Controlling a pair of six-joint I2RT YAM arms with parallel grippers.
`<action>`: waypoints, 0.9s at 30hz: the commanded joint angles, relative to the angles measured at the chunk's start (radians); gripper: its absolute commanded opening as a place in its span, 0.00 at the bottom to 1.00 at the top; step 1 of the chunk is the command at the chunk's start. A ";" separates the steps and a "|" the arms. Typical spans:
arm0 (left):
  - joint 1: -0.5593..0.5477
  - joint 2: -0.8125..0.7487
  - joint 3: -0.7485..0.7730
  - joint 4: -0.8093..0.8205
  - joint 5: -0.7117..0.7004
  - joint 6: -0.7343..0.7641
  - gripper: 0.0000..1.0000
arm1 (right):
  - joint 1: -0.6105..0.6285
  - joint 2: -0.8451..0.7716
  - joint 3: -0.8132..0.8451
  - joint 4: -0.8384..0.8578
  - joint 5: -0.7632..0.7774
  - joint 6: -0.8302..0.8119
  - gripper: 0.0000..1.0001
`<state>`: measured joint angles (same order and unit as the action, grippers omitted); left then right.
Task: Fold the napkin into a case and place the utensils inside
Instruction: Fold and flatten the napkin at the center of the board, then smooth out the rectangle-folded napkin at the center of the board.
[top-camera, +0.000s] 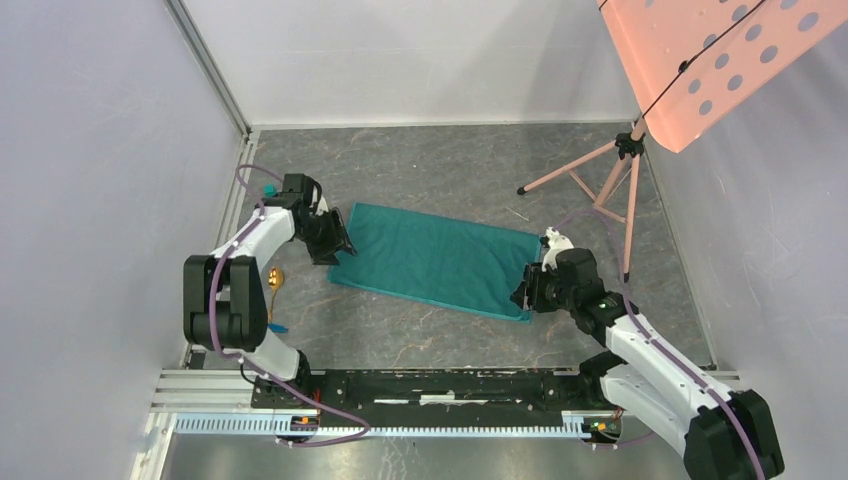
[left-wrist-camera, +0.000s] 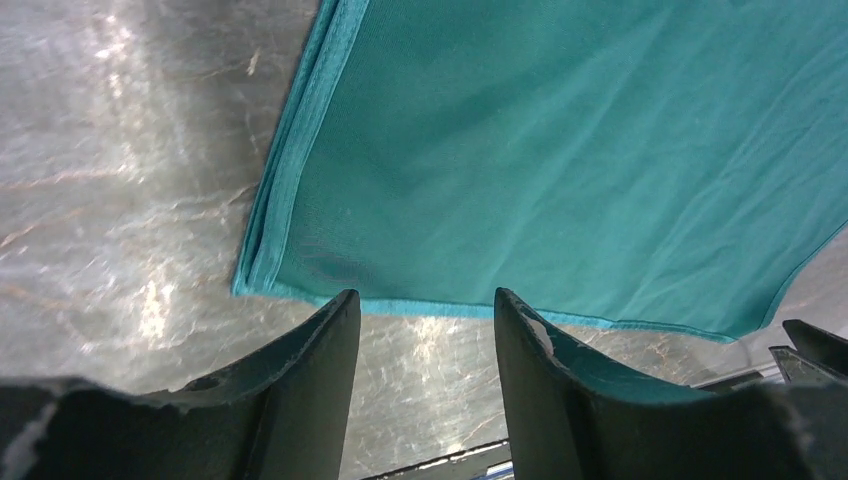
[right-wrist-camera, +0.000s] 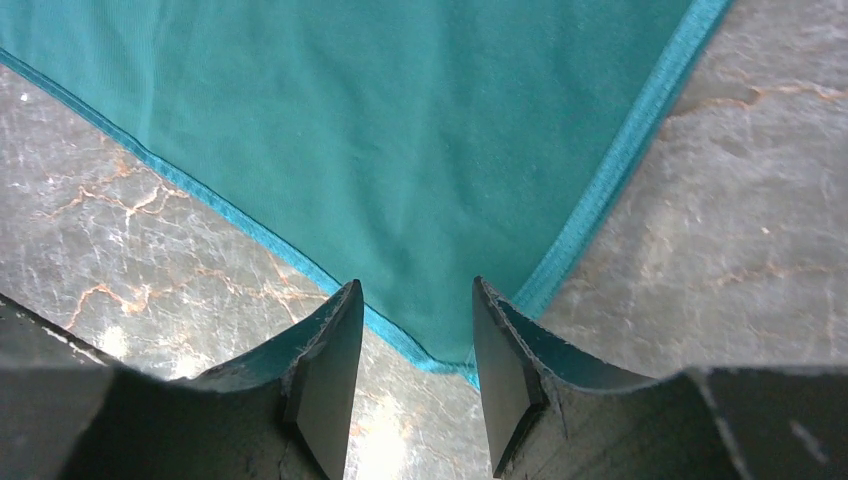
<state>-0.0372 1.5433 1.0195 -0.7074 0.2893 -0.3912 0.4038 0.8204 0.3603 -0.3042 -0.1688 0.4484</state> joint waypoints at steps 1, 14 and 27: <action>-0.003 0.072 -0.017 0.097 0.077 -0.027 0.60 | 0.003 0.061 -0.022 0.180 -0.067 0.014 0.50; -0.001 0.064 -0.115 -0.008 -0.133 -0.093 0.61 | 0.003 0.009 -0.083 0.090 0.108 -0.038 0.49; -0.004 -0.011 0.032 0.203 0.198 -0.156 0.77 | -0.019 0.296 0.210 0.265 0.086 -0.128 0.62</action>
<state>-0.0406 1.4551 0.9619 -0.6987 0.2821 -0.4610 0.3996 0.9916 0.4770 -0.1860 -0.0856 0.3424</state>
